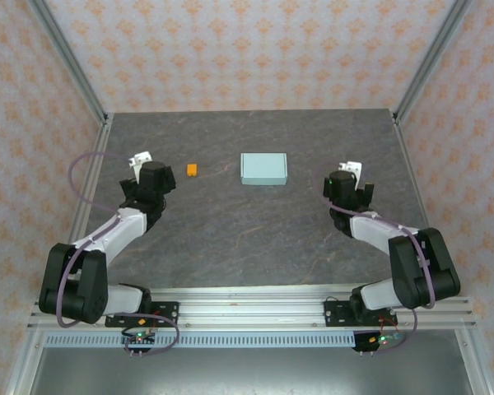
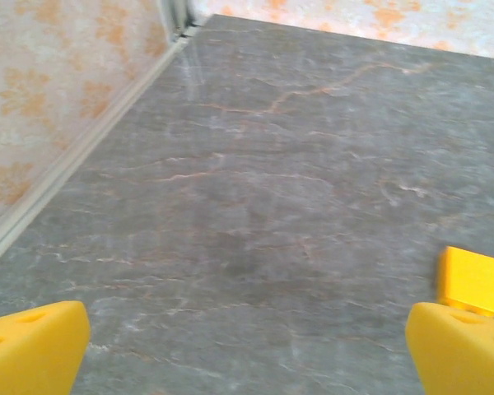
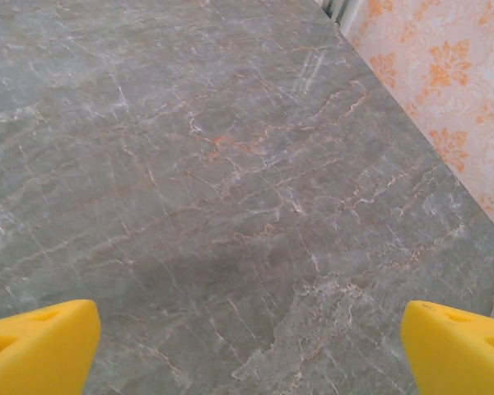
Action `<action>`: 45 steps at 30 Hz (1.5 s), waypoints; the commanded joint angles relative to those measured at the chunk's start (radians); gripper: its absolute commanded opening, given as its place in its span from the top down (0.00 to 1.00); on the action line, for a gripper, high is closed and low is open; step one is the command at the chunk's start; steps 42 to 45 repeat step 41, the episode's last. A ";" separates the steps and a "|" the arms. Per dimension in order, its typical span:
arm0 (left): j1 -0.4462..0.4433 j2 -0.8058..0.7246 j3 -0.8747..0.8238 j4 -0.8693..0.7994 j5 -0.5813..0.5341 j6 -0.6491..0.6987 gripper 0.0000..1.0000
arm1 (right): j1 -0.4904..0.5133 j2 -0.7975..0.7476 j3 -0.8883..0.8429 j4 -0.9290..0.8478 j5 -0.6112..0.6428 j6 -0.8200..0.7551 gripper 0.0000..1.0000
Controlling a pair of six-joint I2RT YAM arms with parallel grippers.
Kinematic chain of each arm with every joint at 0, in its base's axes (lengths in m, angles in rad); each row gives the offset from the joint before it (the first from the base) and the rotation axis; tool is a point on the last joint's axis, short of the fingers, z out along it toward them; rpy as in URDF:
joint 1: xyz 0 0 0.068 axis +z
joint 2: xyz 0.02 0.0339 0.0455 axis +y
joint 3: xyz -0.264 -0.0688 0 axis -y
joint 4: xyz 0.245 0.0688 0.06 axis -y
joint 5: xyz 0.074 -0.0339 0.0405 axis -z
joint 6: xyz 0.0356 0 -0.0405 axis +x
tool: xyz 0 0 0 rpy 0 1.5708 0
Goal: Fold the paper box
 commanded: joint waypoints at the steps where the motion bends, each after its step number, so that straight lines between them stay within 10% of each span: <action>1: 0.031 -0.028 -0.078 0.221 0.019 0.106 0.00 | -0.032 -0.001 -0.079 0.295 0.007 -0.042 0.05; 14: 0.089 0.195 -0.238 0.658 0.292 0.223 0.00 | -0.150 0.120 -0.157 0.498 -0.252 0.014 0.05; 45: 0.069 0.182 -0.220 0.594 0.276 0.235 0.00 | -0.191 0.121 -0.122 0.423 -0.308 0.041 0.01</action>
